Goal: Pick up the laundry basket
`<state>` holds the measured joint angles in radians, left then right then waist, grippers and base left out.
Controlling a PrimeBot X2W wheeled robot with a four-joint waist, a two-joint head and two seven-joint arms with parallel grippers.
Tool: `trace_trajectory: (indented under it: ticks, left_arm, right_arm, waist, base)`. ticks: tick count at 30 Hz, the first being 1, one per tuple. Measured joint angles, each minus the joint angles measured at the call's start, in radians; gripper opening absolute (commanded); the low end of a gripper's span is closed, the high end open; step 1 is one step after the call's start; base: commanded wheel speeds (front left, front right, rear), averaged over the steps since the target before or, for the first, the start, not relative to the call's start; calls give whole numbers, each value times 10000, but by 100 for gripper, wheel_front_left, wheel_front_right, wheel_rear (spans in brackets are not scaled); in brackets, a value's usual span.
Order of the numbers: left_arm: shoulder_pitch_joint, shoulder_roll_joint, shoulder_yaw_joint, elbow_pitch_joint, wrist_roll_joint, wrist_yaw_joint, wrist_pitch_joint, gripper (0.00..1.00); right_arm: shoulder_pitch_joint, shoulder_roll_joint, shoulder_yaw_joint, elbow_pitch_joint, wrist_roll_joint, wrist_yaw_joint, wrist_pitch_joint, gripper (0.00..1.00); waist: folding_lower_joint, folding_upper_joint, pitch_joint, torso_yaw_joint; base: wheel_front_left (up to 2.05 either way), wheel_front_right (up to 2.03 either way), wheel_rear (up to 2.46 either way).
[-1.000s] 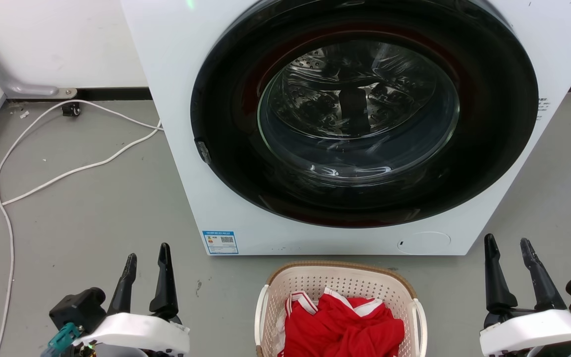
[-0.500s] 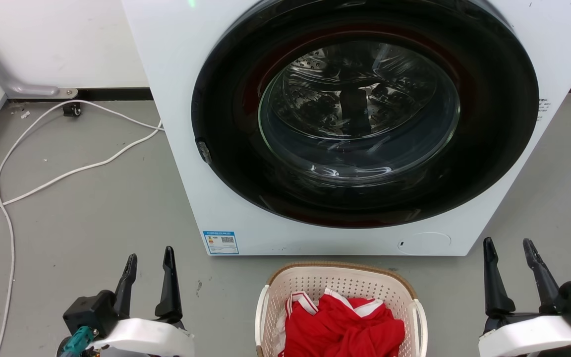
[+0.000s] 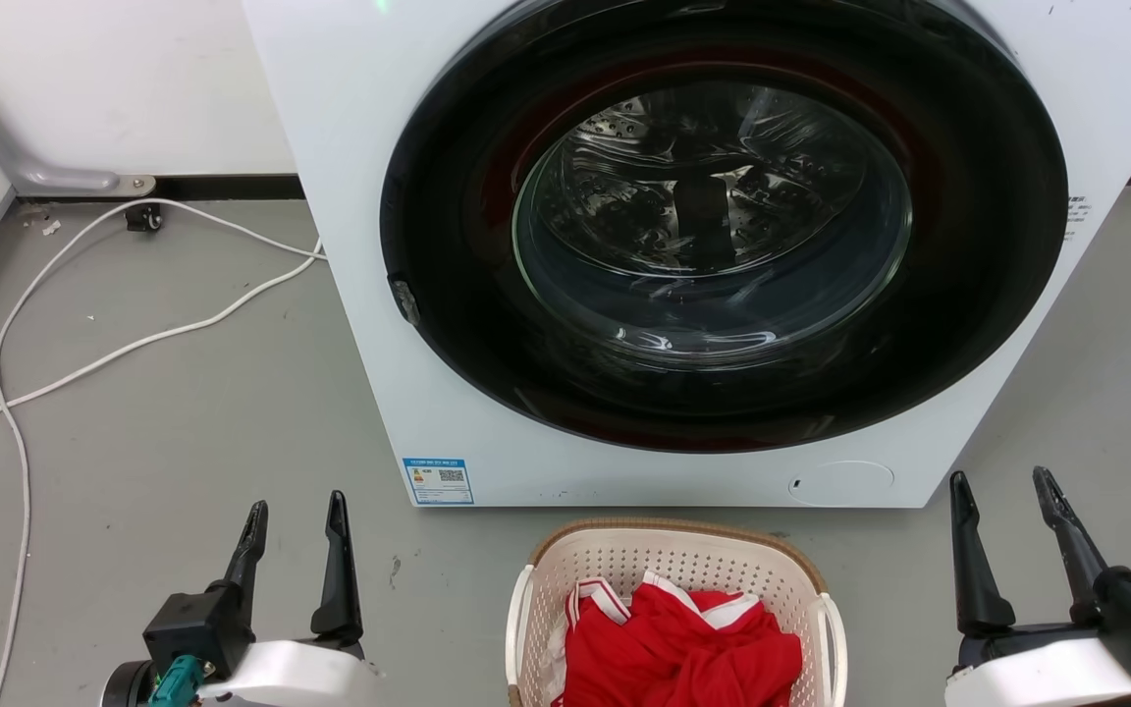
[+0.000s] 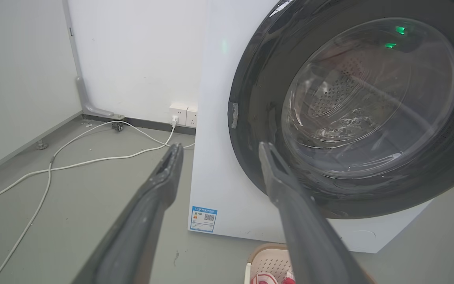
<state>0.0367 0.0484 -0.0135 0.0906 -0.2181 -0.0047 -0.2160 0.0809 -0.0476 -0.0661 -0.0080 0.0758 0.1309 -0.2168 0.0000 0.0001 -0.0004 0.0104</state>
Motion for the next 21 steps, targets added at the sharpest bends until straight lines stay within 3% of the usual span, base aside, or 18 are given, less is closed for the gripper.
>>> trace_trajectory:
  ticks: [21]
  left_arm:
    - [184,4,-125,-136,1384,180,-416,100]
  right_arm:
    - [244,-4,-50,-25,-884,0,-395,100]
  waist:
    - [0,0,-58,42]
  base:
    - [0,0,0]
